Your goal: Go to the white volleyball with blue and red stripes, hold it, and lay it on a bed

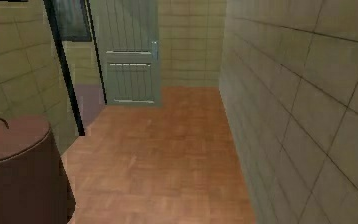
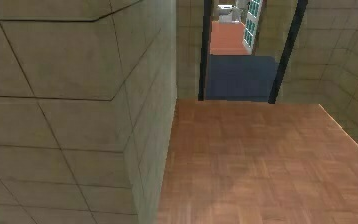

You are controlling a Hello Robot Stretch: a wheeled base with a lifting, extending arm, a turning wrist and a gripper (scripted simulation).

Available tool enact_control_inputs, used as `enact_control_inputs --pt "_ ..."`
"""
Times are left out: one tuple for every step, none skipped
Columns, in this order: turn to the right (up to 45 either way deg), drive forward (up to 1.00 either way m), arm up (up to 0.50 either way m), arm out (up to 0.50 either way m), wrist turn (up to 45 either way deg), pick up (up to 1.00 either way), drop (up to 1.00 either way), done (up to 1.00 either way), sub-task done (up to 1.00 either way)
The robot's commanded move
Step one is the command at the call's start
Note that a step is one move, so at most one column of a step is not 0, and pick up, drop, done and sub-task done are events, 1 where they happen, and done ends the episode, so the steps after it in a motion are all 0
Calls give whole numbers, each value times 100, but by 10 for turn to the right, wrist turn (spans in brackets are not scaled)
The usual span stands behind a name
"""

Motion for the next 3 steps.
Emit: enact_control_inputs --pt "-60 0 0 0 0 0 0 0 0" --pt "0 100 0 0 0 0 0 0 0" --pt "-90 0 0 0 0 0 0 0 0"
